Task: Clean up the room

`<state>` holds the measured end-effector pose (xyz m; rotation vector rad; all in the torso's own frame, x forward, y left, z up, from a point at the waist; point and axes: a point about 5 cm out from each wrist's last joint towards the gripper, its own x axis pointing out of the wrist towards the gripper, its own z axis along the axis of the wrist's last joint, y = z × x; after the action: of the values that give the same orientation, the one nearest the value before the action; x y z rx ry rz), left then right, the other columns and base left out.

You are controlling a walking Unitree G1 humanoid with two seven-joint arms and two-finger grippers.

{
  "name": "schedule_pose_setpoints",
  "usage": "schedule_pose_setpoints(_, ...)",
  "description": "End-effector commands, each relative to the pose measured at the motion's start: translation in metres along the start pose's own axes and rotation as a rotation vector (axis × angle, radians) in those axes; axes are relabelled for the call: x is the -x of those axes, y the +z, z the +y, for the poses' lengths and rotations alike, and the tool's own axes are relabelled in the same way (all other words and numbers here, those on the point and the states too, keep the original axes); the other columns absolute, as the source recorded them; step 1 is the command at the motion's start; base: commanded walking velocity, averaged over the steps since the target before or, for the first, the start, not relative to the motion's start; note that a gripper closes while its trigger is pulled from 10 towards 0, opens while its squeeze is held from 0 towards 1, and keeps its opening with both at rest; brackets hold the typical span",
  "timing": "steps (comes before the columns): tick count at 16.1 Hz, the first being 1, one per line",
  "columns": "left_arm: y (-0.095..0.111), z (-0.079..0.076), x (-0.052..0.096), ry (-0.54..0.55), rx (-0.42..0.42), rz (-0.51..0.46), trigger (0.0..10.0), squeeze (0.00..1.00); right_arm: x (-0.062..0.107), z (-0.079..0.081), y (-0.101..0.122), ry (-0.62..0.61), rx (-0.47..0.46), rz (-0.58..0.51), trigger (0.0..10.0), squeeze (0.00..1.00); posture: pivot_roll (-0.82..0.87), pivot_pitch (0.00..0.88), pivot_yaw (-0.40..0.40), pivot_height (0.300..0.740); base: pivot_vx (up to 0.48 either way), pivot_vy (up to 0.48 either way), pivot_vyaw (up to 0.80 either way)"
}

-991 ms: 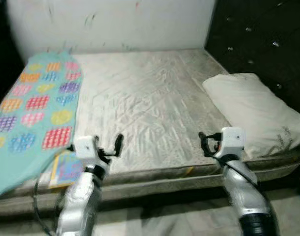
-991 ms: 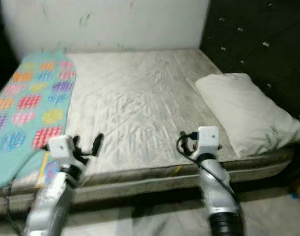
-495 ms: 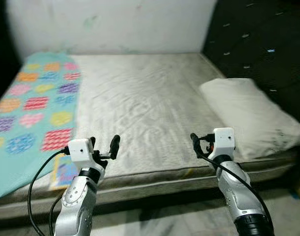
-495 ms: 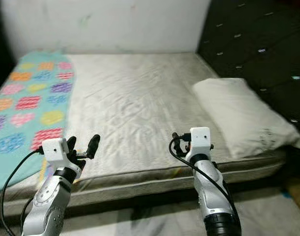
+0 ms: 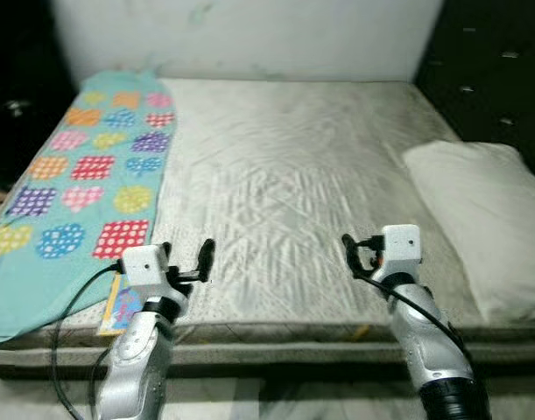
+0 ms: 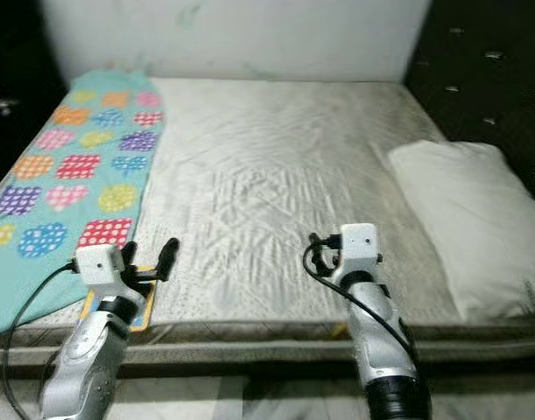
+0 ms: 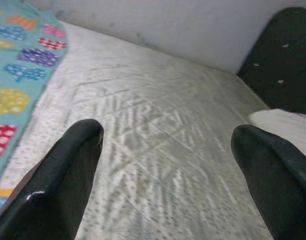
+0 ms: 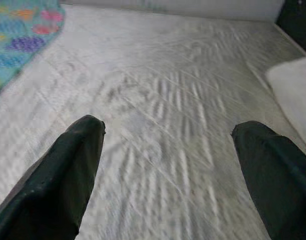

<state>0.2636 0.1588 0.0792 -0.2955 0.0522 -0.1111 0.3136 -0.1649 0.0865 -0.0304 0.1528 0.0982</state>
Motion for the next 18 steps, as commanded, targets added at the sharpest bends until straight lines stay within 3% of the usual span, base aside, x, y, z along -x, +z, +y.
schedule_pose_setpoints(1, 0.0031, -0.0109, -0.0049, -0.032, 0.003, -0.014, 10.0, 0.00, 0.0042, -0.0141, -0.0027, -0.044, 0.011, 0.007, 10.0, 0.00, -0.06, 0.000, -0.017, 0.740, 0.311, 0.000, 0.00)
schedule_pose_setpoints(4, 0.0023, -0.0093, -0.0056, -0.018, -0.010, -0.005, 10.0, 0.00, 0.0042, -0.0140, -0.0030, -0.044, 0.013, 0.006, 10.0, 0.00, -0.06, 0.000, -0.016, 0.740, 0.276, 0.000, 0.00)
schedule_pose_setpoints(10, -0.0016, -0.0043, -0.0076, 0.033, 0.004, 0.021, 10.0, 0.00, 0.0036, -0.0129, -0.0049, -0.040, 0.015, 0.008, 10.0, 0.00, -0.06, 0.000, -0.017, 0.740, 0.000, 0.000, 0.00)
schedule_pose_setpoints(13, -0.0023, -0.0050, -0.0086, 0.029, 0.003, 0.027, 10.0, 0.00, 0.0035, -0.0113, -0.0040, -0.027, 0.030, 0.001, 10.0, 0.00, -0.06, 0.000, -0.015, 0.740, 0.000, 0.480, 0.00)
schedule_pose_setpoints(18, -0.0022, -0.0055, -0.0088, 0.025, -0.001, 0.026, 10.0, 0.00, 0.0035, -0.0092, -0.0039, -0.022, 0.033, -0.003, 10.0, 0.00, -0.06, 0.000, -0.015, 0.740, 0.000, 0.480, 0.57)
